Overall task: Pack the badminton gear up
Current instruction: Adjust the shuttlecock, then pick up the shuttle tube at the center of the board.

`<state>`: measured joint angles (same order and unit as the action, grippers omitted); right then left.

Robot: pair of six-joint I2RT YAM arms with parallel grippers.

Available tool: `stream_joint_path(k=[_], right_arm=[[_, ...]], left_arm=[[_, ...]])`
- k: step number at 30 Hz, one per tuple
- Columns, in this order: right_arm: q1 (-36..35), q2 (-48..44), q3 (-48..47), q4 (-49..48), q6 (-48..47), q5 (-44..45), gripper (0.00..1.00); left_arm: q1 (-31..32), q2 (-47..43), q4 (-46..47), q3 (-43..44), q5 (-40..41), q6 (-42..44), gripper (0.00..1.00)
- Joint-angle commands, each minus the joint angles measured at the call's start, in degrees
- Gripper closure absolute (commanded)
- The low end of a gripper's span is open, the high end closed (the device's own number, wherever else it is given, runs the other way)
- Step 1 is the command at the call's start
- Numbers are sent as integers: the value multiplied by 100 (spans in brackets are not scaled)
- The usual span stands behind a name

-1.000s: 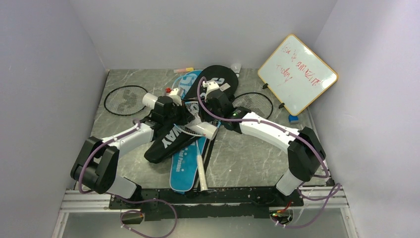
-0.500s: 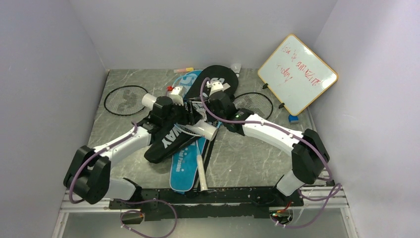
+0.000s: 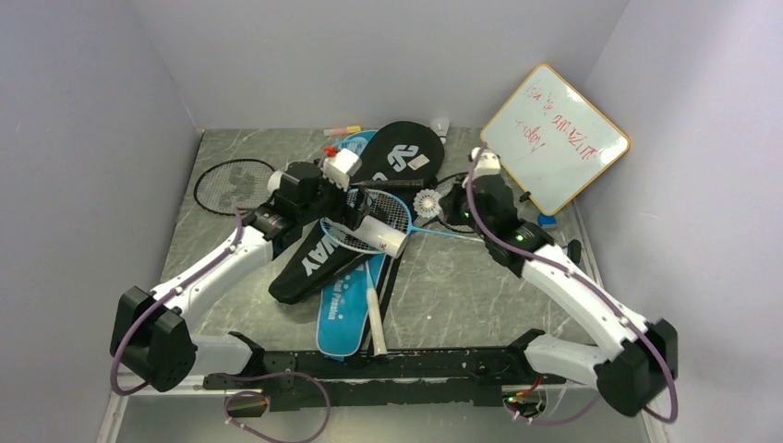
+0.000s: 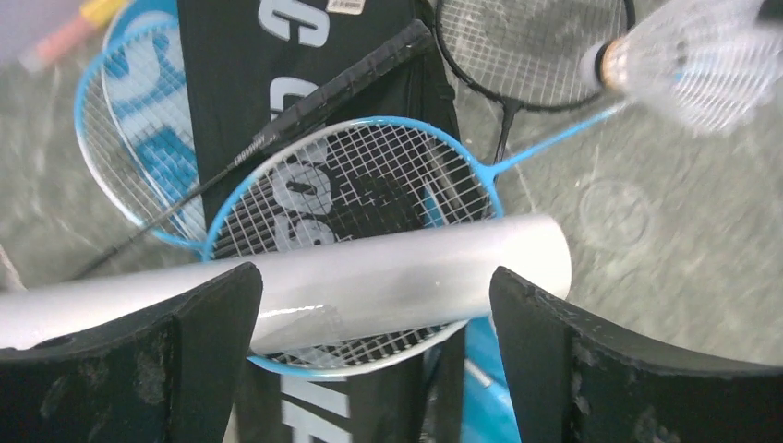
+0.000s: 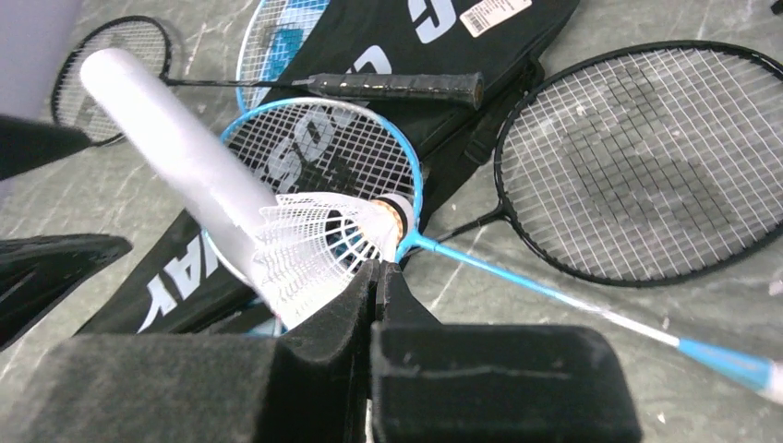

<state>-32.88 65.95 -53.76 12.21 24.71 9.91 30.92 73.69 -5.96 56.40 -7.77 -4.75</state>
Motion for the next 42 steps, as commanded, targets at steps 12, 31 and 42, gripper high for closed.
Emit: stream_joint_path(k=[12,31,42], right_arm=[[142,-2110,957,489,456,-623,100],[134,-2689,1330,608,640,-631,100],[141,-3322,1154,-72,343,-1408,100]], left_arm=[[327,1863,-2110,1661,-1938,6855,3],[403,2891,-2808,2208,-1838,7178,43],[448,1161,-1357,1480,-1876,5663,46]])
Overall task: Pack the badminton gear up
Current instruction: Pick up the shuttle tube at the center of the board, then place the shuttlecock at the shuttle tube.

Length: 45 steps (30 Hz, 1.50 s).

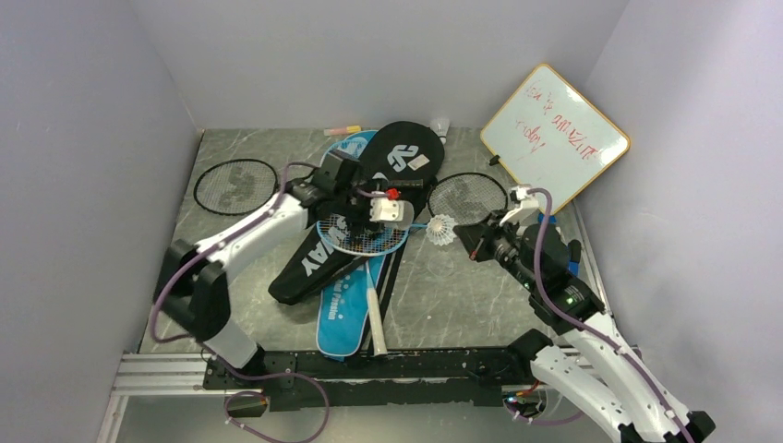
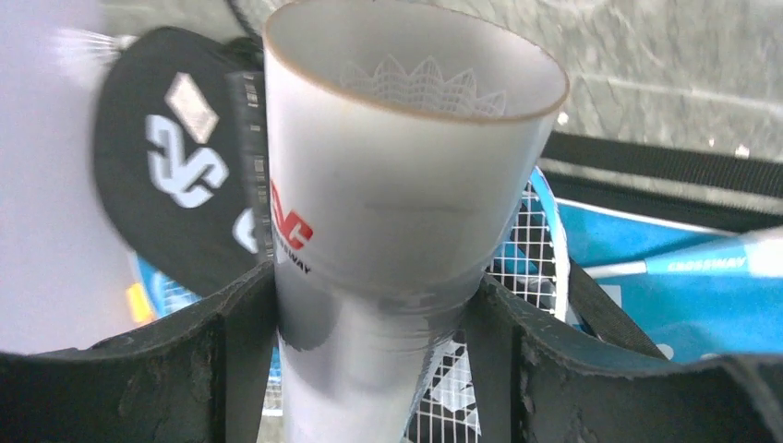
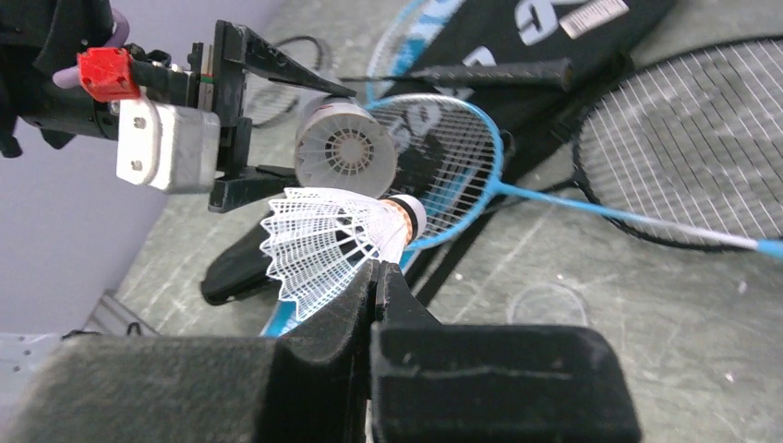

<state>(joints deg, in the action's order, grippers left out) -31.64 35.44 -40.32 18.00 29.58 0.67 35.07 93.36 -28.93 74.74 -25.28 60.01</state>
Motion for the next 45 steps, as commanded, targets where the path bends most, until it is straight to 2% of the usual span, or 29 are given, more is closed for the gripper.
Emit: stream_joint_path(k=[1,9,18,27,34,35,39,43,45], right_arm=[[16,-302,-237,-715,-150,-560,100],[17,-222,-562,-1325,-55,-1728,100],[17,414,-548,-1985,208,-2780,100],[17,964,-331,-2287,271,-2190,100],[-12,1390,-311,-2586,347,-2250,100],[-24,1432,-304,-2586,316,-2255,97],[-83,1679,-389,-2365,154,-2336,67],[-152,1818,-399,-2204,59,-2303,58],[-209,1877,-381,-2162,13,-2229,57]], left_arm=[[35,-1004,1074,-519,-133,-928,46],[30,-2137,1686,-1427,-514,-1314,45],[35,-2237,1825,-1476,-778,-1417,46],[35,-2393,1903,-1571,-1093,-1514,45],[35,-2463,1983,-1688,-1325,-1622,44],[35,-2470,2025,-1704,-1328,-1658,45],[31,-2510,2180,-1797,-1359,-1736,44],[35,-2527,2249,-1846,-1324,-1745,45],[35,-2540,2304,-1882,-1307,-1768,45]])
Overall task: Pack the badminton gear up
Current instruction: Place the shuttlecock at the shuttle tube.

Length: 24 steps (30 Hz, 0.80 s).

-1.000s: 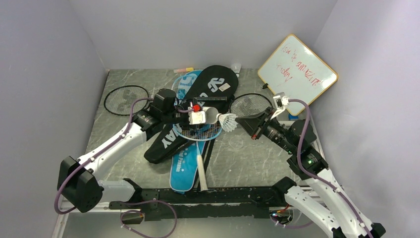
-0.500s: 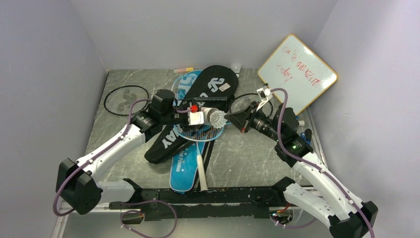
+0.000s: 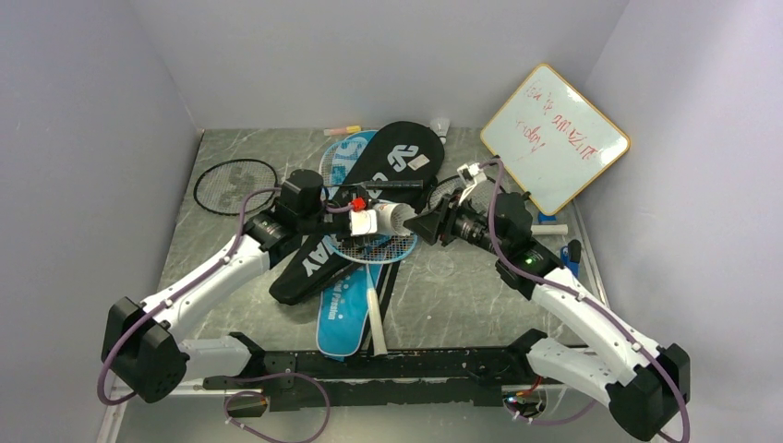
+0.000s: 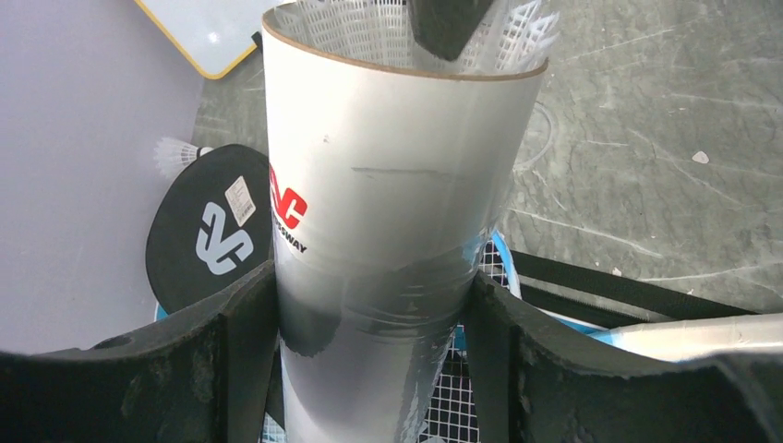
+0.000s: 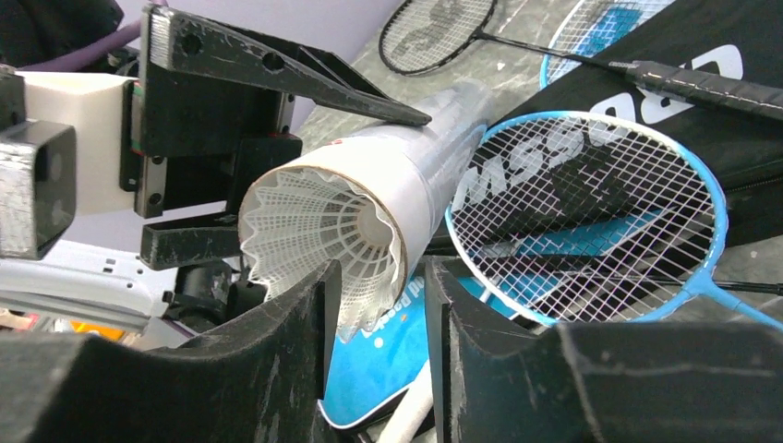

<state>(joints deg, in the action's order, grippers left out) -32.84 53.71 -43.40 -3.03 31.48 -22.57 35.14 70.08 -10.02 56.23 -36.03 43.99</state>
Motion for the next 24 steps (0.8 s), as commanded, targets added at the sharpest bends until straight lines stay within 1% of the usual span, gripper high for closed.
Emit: stream_joint_path(k=[1,4,6,10,12,15,18,21,24], right_arm=[[-114,84,-79,-17,-208,132,57],[-226,245,-136,152,-308,379,56],[-301,302,-179,247,-361,569,54],[-320,294,-209,443,-418,1005,41],[-322,335,-224,450,-438,1101,40],[-365,645,-432,594,-411,1124,41],[-649,1000,-705,763,-452,1505,41],[-947,1232,-815,665,-444,1853,41],[-1015,1430,-851,454,-341,1773,41]], left_arm=[[28,-225,453,-46,-217,-179,45],[24,-249,498,-92,-162,-189,44],[28,-243,417,-70,-93,-141,45],[28,-292,460,-124,20,-164,45],[26,-346,569,-185,21,-222,45],[28,-398,737,-258,-72,-327,45],[27,-434,798,-293,-162,-397,45],[28,-476,879,-334,-221,-456,45],[28,-510,956,-385,-283,-516,45]])
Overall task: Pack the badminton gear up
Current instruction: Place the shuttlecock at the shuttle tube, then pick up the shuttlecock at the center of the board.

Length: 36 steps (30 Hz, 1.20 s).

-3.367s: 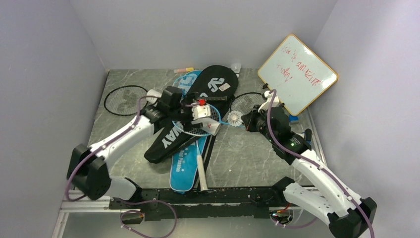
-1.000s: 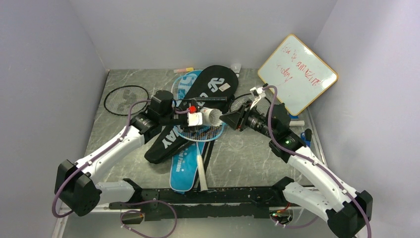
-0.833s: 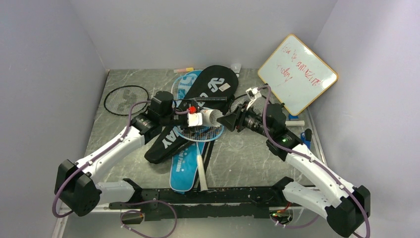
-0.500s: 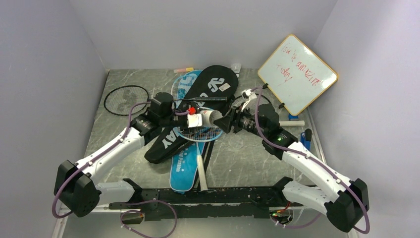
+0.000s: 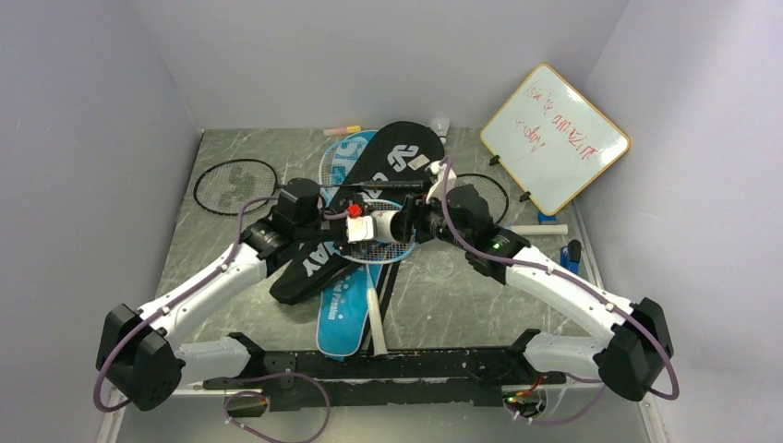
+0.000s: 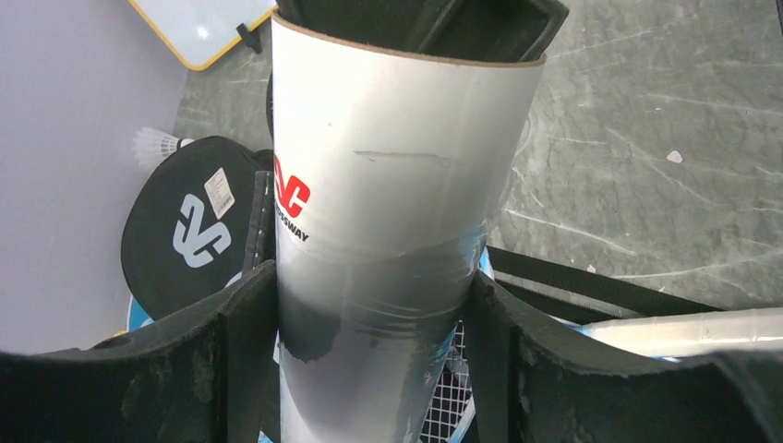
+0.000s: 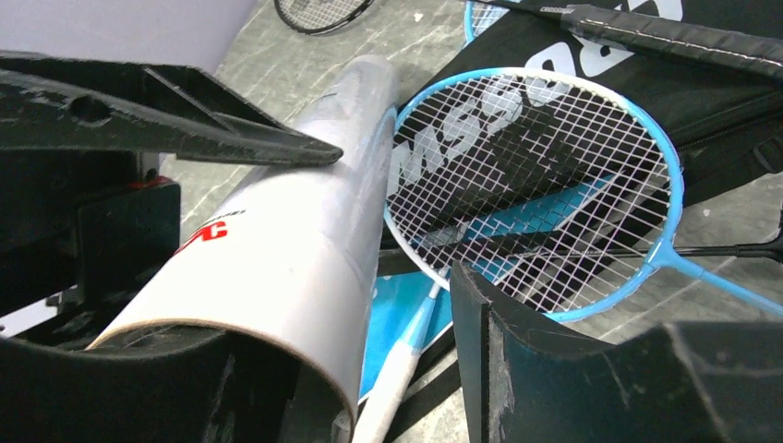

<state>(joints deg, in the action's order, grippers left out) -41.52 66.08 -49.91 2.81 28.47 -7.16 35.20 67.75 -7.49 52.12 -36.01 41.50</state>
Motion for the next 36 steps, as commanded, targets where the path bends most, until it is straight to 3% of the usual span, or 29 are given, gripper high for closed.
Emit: stream_joint_path(k=[1,6,8,11,18,22,29,36], right_arm=[[-148,255,-234,-161,-22,217,41],[-148,97,-362,-119,-91,559,39],[-146,-132,-397,-63,-172,884,28],[-97,-267,-589,177,-287,1317,23],[623,102,-1003,438,-152,1717,22],[1340,687,-1124,16,118,1821,25],[1907,2304,-1781,-837,-15,2675,38],[2393,4011,-2971,-1020,-326,2881,49]], left_arm=[[17,-290,705,7,-287,-288,45],[22,-264,919,-61,143,-606,45],[22,-202,906,-54,473,-742,46],[18,-94,817,24,1138,-927,46],[-5,-11,809,106,3017,-1386,47],[-16,-16,851,132,3579,-1580,47],[-21,-124,1077,10,3581,-1633,47],[-31,-123,1082,-11,3543,-1586,46]])
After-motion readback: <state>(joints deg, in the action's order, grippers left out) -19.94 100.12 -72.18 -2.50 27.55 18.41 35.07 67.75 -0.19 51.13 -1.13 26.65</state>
